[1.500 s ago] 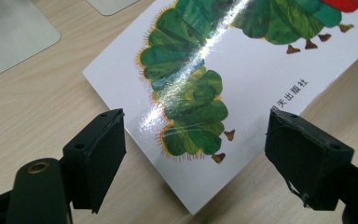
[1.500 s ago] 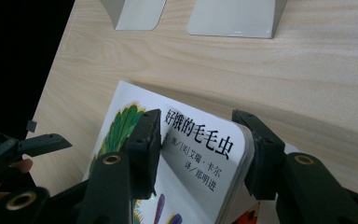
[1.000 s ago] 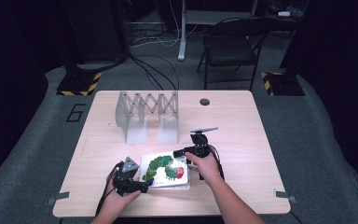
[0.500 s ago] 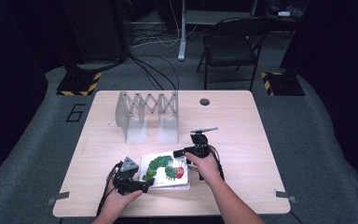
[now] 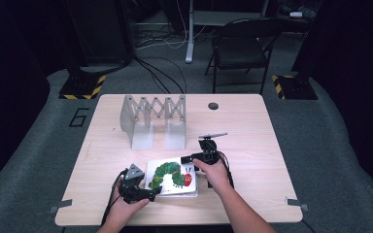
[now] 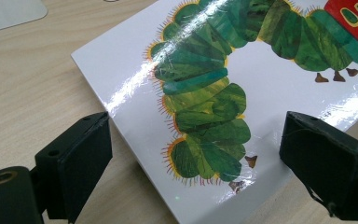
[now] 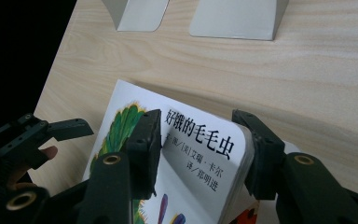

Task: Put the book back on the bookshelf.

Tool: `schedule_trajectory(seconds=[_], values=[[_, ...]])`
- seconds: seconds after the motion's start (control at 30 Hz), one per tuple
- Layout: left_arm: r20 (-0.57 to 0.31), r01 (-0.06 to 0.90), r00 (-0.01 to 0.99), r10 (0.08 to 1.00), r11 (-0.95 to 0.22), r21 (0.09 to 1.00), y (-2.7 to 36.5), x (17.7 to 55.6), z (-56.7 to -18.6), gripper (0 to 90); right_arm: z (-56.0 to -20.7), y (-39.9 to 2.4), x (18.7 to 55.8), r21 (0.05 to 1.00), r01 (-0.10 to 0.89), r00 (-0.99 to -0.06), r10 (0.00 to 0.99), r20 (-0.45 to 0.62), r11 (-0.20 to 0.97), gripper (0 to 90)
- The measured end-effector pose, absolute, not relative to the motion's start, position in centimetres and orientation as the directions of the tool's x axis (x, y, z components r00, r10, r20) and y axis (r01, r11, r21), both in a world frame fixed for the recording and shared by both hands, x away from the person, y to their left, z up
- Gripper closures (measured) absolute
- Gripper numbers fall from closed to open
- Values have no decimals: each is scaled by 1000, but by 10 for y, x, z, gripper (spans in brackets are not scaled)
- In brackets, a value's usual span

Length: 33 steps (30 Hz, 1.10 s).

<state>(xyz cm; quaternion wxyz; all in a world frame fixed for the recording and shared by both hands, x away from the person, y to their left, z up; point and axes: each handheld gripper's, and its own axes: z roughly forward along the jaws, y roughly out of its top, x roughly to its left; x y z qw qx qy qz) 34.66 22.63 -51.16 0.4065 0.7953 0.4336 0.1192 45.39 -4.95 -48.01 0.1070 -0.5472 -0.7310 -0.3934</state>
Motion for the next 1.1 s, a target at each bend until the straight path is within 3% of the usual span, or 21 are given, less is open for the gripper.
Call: schedule_trajectory(seconds=[0.87,1.1], values=[[-187,605,603,775,-292,740,224,343,-522,59,-463,-54,430,502,855,-437,698,567,129,533],[-222,605,643,733,-307,734,226,343,-519,190,-459,-54,424,517,845,-452,702,550,139,528]])
